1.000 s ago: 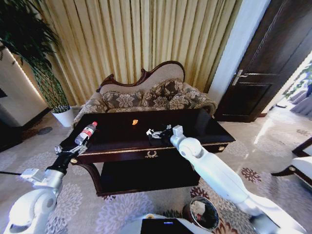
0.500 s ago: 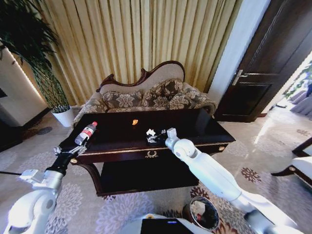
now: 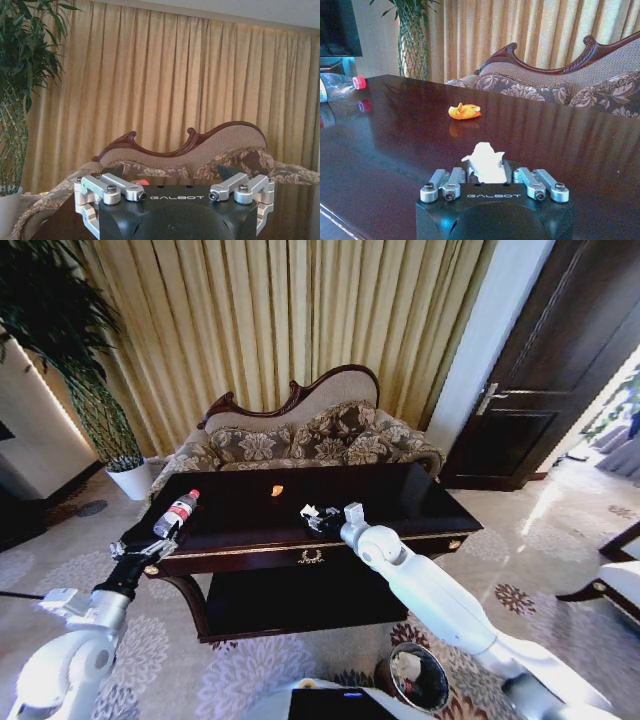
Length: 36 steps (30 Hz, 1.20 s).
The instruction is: Move to the front of the table and place the trash on the table into the trash bin.
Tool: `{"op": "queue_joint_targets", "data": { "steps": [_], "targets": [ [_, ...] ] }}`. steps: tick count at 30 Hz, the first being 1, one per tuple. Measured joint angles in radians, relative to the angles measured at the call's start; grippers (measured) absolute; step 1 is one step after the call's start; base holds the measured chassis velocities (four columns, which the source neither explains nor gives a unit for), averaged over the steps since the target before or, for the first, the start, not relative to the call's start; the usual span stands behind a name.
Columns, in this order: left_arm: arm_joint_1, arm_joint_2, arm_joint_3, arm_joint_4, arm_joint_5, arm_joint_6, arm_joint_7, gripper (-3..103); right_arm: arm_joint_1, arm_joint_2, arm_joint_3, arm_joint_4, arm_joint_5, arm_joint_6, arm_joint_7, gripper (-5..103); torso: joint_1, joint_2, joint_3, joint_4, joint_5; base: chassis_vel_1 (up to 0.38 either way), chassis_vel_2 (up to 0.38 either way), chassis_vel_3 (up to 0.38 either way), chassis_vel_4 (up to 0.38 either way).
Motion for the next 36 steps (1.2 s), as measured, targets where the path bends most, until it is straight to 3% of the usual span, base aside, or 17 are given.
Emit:
{"op": "queue_joint_targets", "data": {
  "steps": [8, 11, 17, 20, 22, 28, 36],
  "targets": [
    [0.0, -0.002, 0.0, 0.012, -0.001, -0.003, 0.002, 100, -0.028, -0.009, 0.012, 0.012, -0.013, 0.002, 0.0, 7, 0.0, 0.0, 0.0, -0.0001, 0.0, 0.0, 0.0, 0.0, 0.0],
    [0.0, -0.003, 0.0, 0.014, -0.001, -0.004, 0.003, 100, -0.039, -0.004, 0.028, 0.013, -0.019, 0.013, 0.0, 1, 0.0, 0.0, 0.0, -0.0001, 0.0, 0.0, 0.0, 0.0, 0.0],
    [-0.002, -0.003, 0.0, 0.022, -0.003, -0.006, 0.003, 100, -0.038, 0.017, 0.138, 0.035, -0.005, 0.034, 0.0, 0, 0.0, 0.0, 0.0, 0.0001, 0.0002, 0.0, 0.0, 0.0, 0.0],
    [-0.007, -0.005, 0.004, 0.034, -0.004, -0.021, 0.003, 100, -0.035, 0.006, 0.288, 0.037, -0.009, 0.05, 0.0, 0, 0.0, 0.0, 0.0, 0.0002, 0.0, 0.0, 0.0, 0.0, 0.0],
    [-0.008, -0.008, 0.007, 0.038, -0.004, -0.022, 0.003, 100, -0.045, 0.0, 0.322, 0.037, -0.012, 0.054, 0.0, 0, 0.0, 0.0, 0.0, 0.0, 0.0, 0.0, 0.0, 0.0, 0.0],
    [-0.02, -0.019, 0.022, 0.052, -0.004, -0.025, 0.002, 100, -0.163, -0.022, 0.49, 0.06, -0.044, 0.094, 0.0, 0, 0.0, 0.0, 0.0, -0.0005, 0.0003, 0.0, 0.0, 0.0, 0.0],
    [-0.019, -0.01, 0.034, 0.071, -0.007, -0.038, 0.004, 100, -0.314, 0.024, 0.661, 0.098, -0.13, 0.186, 0.0, 0, 0.0, 0.0, 0.0, -0.0001, 0.0002, 0.0, 0.0, 0.0, 0.0]
  ]
}}
